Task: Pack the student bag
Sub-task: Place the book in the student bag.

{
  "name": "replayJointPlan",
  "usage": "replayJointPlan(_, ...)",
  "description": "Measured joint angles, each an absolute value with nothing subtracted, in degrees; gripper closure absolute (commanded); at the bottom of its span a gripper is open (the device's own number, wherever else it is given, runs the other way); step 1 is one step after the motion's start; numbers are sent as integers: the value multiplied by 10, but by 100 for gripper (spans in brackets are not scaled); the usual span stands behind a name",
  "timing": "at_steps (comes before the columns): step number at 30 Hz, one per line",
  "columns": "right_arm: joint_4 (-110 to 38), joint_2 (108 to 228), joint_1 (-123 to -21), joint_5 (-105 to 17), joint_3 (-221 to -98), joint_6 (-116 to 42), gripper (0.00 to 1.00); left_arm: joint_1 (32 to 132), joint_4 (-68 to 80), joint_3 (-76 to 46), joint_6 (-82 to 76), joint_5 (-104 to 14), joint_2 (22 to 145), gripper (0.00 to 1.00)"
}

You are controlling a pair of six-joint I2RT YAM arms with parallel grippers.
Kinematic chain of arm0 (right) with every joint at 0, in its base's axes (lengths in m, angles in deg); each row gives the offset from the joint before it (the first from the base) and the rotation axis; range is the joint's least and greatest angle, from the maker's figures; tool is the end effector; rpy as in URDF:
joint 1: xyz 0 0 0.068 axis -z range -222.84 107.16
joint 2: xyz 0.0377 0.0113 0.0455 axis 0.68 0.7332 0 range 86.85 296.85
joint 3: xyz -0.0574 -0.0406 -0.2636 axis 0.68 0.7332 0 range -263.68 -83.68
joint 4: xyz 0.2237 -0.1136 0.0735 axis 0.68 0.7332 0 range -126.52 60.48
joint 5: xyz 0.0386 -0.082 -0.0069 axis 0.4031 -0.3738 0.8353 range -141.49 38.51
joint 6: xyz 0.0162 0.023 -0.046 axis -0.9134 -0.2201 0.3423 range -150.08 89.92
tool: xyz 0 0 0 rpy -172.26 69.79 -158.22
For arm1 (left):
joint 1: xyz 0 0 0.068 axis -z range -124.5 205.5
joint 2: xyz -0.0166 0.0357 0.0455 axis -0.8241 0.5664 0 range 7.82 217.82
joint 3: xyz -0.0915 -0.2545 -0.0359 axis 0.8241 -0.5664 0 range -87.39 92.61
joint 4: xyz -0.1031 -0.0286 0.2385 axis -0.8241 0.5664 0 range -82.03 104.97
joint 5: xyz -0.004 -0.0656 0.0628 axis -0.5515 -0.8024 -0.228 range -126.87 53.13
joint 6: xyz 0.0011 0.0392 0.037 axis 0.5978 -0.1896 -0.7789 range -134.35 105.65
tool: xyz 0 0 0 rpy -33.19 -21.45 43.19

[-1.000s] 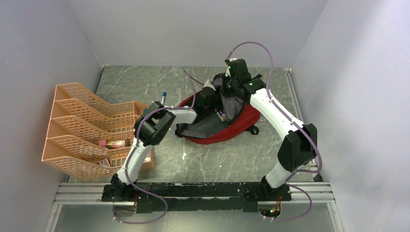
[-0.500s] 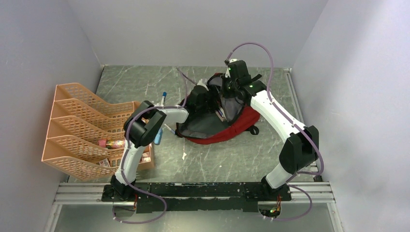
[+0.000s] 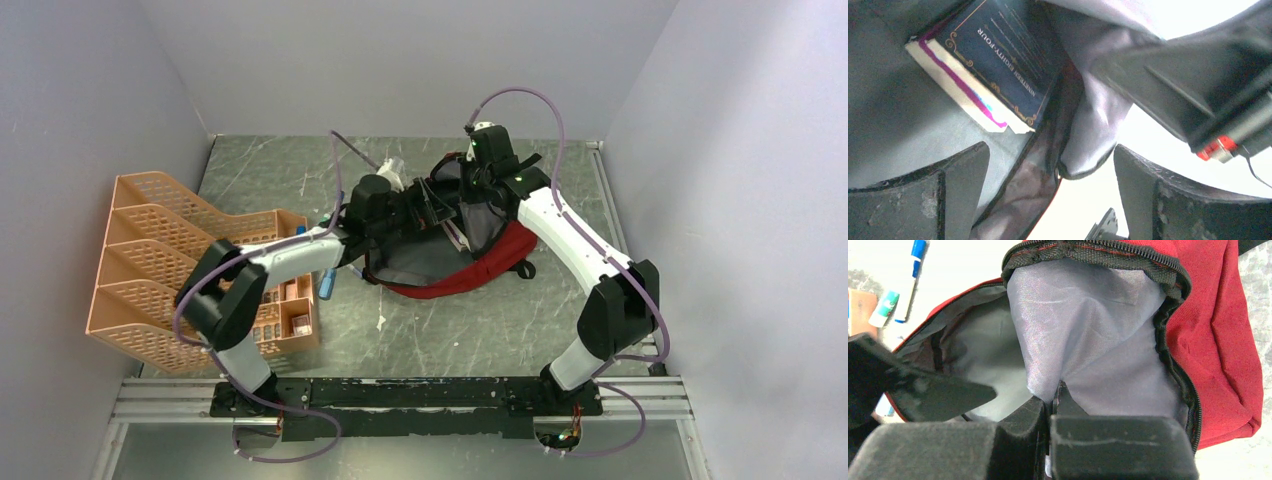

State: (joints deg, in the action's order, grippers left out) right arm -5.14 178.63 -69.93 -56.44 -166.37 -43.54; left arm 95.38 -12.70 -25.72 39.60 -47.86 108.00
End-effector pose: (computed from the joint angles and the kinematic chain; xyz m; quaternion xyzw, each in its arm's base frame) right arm 0.3243 0.1625 0.3269 -0.0897 0.9029 0.1082 0.4062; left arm 0.3021 -0.2613 0.2344 -0.0426 0.8054 -0.4810 0.3439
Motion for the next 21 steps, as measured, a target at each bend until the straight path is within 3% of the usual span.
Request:
replayJointPlan(6,-55,1786,-699,-564,-1657,-432,99,954,-23,-317,324,-452,939,6)
replayJointPlan(12,-60,1787,-699,-564,-1648,-431,99,954,154,-338,278,-319,800,8)
replayJointPlan(21,-63,1787,-699,-564,-1647,-431,99,954,281,-393,279,-223,781,10)
